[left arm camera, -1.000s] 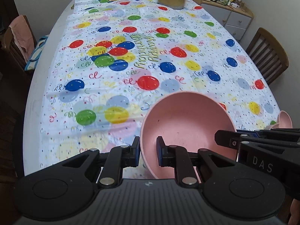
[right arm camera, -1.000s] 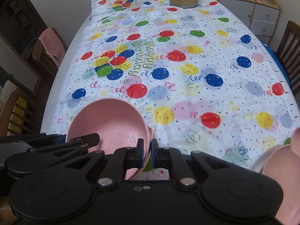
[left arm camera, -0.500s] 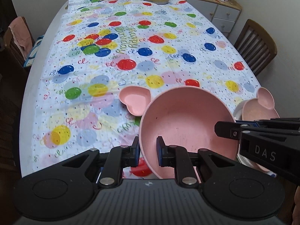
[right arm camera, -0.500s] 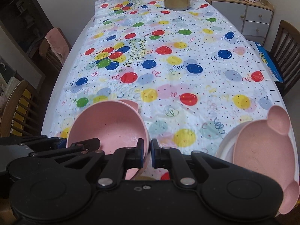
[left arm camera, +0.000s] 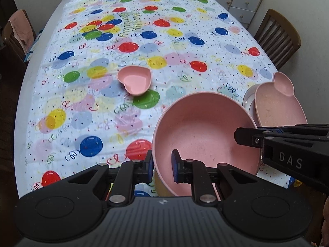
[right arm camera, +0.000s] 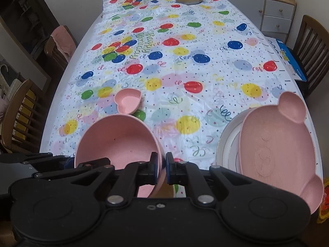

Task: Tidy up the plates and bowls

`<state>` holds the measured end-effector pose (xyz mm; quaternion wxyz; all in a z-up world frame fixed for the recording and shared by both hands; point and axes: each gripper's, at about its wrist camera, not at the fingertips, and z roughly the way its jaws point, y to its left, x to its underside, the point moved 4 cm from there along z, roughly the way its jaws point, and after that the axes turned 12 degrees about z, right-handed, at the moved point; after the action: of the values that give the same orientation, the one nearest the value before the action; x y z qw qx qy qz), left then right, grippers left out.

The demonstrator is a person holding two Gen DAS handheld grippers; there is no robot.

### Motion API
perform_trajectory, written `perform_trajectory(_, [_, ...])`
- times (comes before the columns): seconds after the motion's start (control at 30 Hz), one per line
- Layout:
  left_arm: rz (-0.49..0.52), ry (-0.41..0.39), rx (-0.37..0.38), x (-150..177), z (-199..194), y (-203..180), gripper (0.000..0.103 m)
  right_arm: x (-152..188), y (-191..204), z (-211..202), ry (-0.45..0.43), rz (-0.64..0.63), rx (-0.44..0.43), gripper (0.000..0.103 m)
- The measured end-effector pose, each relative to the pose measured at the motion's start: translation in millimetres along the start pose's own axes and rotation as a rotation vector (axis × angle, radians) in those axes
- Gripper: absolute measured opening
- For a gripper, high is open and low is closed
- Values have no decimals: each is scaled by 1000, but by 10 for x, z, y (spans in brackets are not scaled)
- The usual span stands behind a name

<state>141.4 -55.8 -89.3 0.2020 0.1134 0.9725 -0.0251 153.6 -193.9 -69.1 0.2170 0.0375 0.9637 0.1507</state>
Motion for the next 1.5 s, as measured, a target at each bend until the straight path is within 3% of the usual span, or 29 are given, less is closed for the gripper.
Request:
perform_trajectory(1.03, [-12,62,-2,239,225,-10,17,297,-126,255,97,6,11,6])
perform_trajectory(1.5, [7,14,-5,157,89,28,17,208,-93,170,79,0,-20,18])
